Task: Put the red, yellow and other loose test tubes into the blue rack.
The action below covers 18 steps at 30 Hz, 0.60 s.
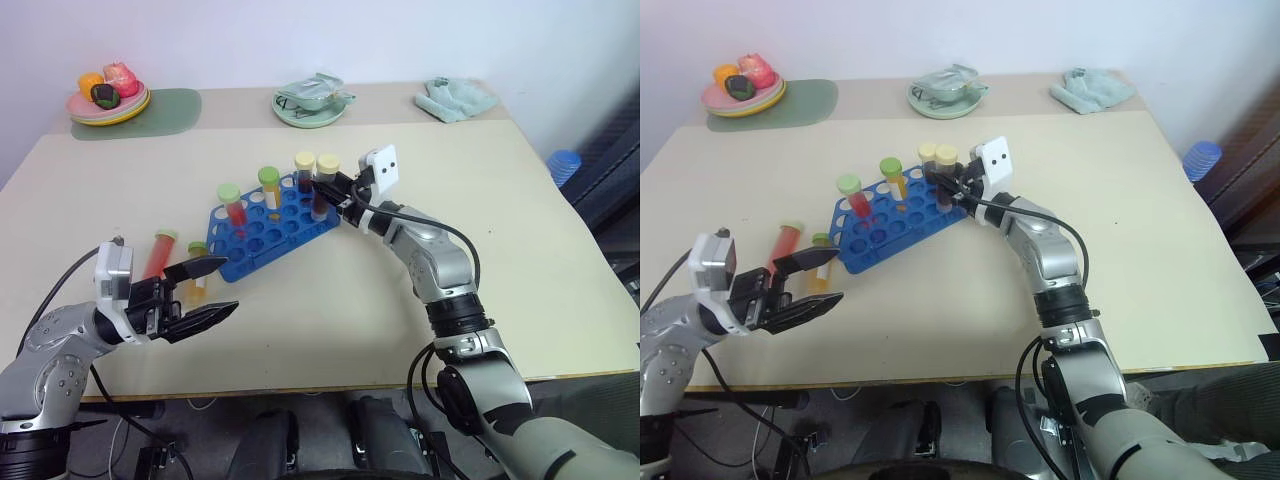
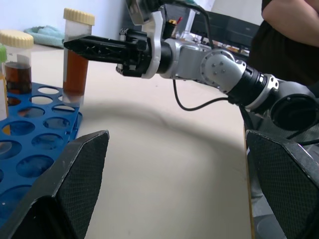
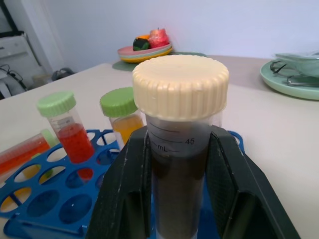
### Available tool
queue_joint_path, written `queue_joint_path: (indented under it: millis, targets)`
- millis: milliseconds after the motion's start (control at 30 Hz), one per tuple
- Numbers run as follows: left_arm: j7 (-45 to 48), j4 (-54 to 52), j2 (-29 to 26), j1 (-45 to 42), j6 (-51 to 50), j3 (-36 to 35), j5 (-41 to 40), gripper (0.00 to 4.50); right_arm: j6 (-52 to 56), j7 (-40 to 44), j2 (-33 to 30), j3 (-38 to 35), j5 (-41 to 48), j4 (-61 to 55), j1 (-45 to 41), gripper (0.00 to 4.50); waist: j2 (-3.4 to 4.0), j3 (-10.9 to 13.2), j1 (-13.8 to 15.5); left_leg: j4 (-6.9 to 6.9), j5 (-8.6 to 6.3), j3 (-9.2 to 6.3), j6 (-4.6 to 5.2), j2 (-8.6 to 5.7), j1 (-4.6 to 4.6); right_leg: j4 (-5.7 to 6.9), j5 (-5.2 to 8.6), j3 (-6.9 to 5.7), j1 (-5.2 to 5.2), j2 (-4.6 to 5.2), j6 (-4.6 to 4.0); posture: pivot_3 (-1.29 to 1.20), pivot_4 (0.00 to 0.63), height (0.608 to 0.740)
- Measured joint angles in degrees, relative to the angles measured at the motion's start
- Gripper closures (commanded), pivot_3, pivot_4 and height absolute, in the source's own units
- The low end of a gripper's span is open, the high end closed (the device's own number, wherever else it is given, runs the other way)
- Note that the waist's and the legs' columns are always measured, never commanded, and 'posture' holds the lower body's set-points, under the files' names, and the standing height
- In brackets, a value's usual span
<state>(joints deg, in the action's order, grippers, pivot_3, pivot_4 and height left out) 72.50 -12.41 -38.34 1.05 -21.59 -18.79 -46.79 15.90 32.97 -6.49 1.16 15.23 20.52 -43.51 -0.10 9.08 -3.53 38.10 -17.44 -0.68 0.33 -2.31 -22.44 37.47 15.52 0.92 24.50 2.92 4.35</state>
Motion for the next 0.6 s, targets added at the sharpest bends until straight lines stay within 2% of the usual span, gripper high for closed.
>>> queue_joint_path:
  millis: [300,600]
  targets:
    - [-0.3,-0.2,0.0,0.6,0.0,-0.3,0.0,0.0,-7.7,0.3,-0.9,-1.6,-1.4,10.4,-4.1,3.39,-0.01,0.0,0.0,0.0,0.0,0.0,0.0,0.0,0.01,-0.01,0.0,0.0,-0.02,0.0,0.0,0.0,0.15,0.74]
    - [-1.3,-1.2,0.0,1.7,0.0,-0.9,0.0,0.0,-5.4,0.6,-1.1,-1.7,-0.8,1.8,2.0,3.39,-0.03,0.0,0.4,0.0,0.0,0.0,0.0,0.01,0.03,-0.01,0.0,0.0,-0.03,0.0,0.0,0.0,0.15,0.74]
